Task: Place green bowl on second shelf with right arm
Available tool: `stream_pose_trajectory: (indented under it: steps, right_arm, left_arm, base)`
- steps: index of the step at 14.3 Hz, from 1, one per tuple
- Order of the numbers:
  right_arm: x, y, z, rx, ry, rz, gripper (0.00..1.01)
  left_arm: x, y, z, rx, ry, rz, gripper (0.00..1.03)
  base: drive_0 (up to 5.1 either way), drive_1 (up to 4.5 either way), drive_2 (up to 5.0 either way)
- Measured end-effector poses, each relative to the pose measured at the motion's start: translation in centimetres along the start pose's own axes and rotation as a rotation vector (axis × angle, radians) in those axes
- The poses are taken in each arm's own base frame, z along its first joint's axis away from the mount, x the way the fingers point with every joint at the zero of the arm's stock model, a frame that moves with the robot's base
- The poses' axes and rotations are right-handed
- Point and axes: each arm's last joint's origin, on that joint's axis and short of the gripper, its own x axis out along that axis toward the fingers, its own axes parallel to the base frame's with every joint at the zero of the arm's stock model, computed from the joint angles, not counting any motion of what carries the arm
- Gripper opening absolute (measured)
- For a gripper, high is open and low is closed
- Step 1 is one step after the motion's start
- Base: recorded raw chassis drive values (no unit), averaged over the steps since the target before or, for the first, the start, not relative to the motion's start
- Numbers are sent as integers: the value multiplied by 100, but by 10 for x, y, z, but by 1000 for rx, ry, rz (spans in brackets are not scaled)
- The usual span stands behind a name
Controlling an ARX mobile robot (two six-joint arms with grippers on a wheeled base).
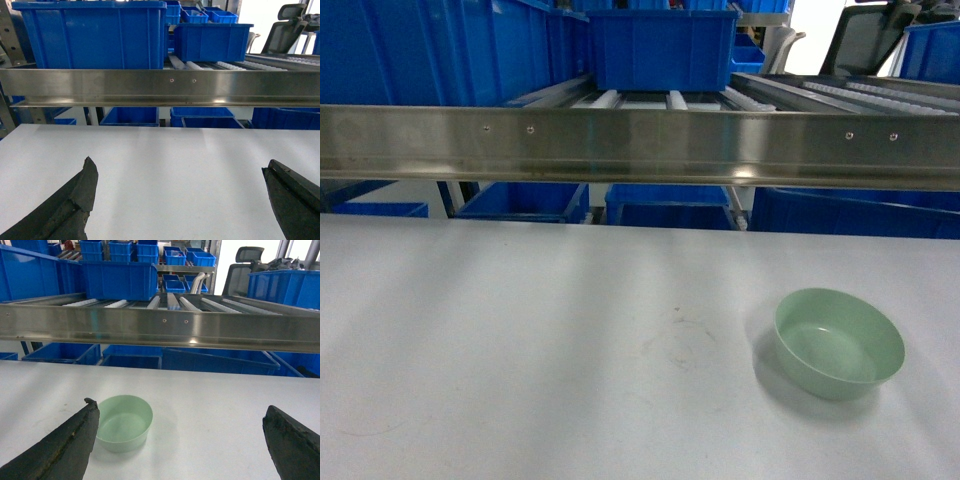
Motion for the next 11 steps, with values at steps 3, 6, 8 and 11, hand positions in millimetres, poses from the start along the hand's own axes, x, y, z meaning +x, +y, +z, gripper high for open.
stream_pose_trajectory:
  steps: [3, 6, 8, 11]
  right_arm:
    - [0, 0, 0, 0, 0, 0, 98]
    - [0, 0, 0, 0, 0, 0, 98]
    - [0, 0, 0, 0, 0, 0, 98]
    - [0, 0, 0, 0, 0, 0, 98]
  left_arm:
    - [0, 0, 0, 0, 0, 0, 98]
    - [0, 0, 0, 0, 0, 0, 98]
    - [0, 0, 0, 0, 0, 0, 98]
    - [0, 0, 0, 0, 0, 0, 98]
  base:
    - [0, 0, 0]
    - [0, 0, 0]
    - [0, 0, 0]
    - [0, 0, 0]
